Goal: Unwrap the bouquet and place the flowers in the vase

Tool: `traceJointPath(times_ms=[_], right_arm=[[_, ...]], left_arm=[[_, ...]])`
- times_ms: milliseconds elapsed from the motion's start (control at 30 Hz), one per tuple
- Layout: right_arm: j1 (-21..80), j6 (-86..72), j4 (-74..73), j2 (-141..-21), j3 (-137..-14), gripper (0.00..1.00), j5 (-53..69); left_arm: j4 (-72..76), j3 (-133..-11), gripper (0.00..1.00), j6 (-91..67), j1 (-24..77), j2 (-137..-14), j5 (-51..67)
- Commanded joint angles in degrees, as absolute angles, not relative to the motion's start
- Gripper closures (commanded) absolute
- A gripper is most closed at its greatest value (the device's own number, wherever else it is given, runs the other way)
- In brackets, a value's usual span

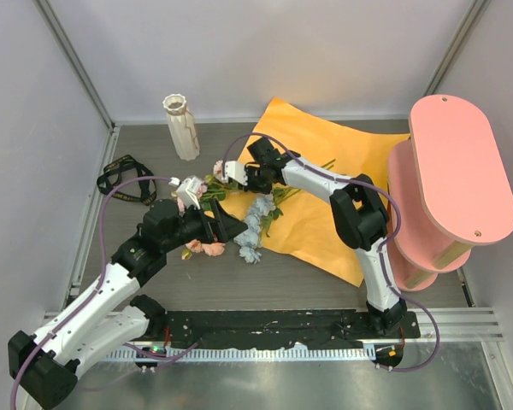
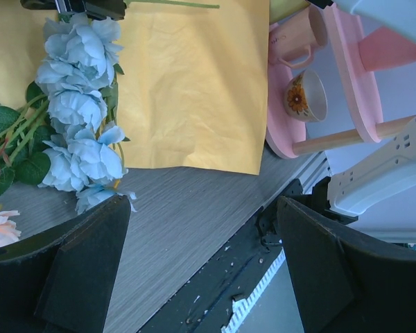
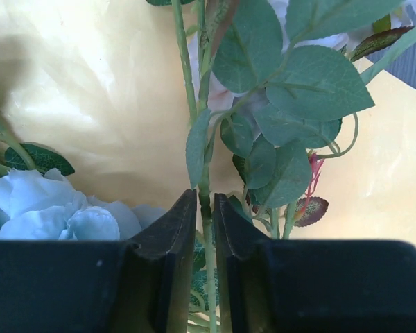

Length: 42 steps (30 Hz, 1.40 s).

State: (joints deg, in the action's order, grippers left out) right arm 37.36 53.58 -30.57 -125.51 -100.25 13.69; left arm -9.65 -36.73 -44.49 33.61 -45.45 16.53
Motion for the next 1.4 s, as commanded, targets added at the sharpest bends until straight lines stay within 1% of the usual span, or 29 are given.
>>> traceJointPath(times_ms=[0, 33, 167, 267, 300, 467, 567, 700, 733, 967, 1100, 1133, 1267, 1367], right_arm=[[37.3, 53.2, -29.6, -123.6, -102.3, 0.76, 14.1], [37.3, 53.1, -29.4, -123.4, -101.7, 0.73, 14.1], [37.3, 53.1, -29.0, -123.2, -101.8, 0.72, 13.9], [37.4, 54.0, -29.4, -124.5, -103.0, 0.76, 12.4], [37.4, 54.2, -29.7, -125.7, -103.4, 0.80, 11.5], [37.5, 54.7, -29.6, -127.6, -105.8, 0.88, 11.3], [37.6, 54.7, -29.7, -127.5, -106.7, 0.90, 12.4], [37.8, 55.0, -30.7, -126.7, -107.9, 0.99, 13.4], [38.1, 55.0, -30.9, -126.0, -108.1, 0.99, 13.3], [39.8, 54.5, -32.7, -113.6, -107.1, 0.99, 14.5], [40.4, 52.0, -33.5, -107.2, -106.8, 0.99, 14.0], [40.6, 51.2, -33.3, -105.8, -105.9, 0.99, 13.5], [40.9, 41.5, -28.5, -98.4, -101.8, 0.99, 12.6], [41.0, 33.7, -21.0, -91.6, -95.6, 0.99, 13.0]], left_arm=[[-7.6, -36.8, 0.09, -43.4, 33.2, -45.1, 17.0], [-7.5, -36.7, 0.09, -43.5, 33.2, -45.1, 17.0], [-7.3, -36.4, 0.09, -43.5, 33.2, -45.0, 17.1], [-7.3, -36.5, 0.09, -43.6, 33.2, -45.1, 17.1], [-7.4, -36.4, 0.09, -43.7, 33.2, -45.1, 17.1], [-8.2, -36.5, 0.09, -43.8, 33.2, -44.7, 16.9], [-8.5, -36.8, 0.09, -44.2, 33.2, -44.4, 16.7], [-8.6, -36.7, 0.09, -45.9, 33.2, -43.2, 16.7], [-8.5, -36.7, 0.09, -46.4, 33.2, -42.7, 16.8], [-8.2, -37.0, 0.09, -50.1, 33.2, -38.6, 17.1], [-4.6, -36.5, 0.12, -54.3, 33.2, -35.2, 18.5], [-2.1, -36.3, 0.15, -55.1, 33.2, -34.3, 18.9], [3.8, -35.9, 0.22, -58.5, 33.2, -31.4, 18.7], [7.9, -36.2, 0.23, -60.2, 33.2, -31.7, 17.8]])
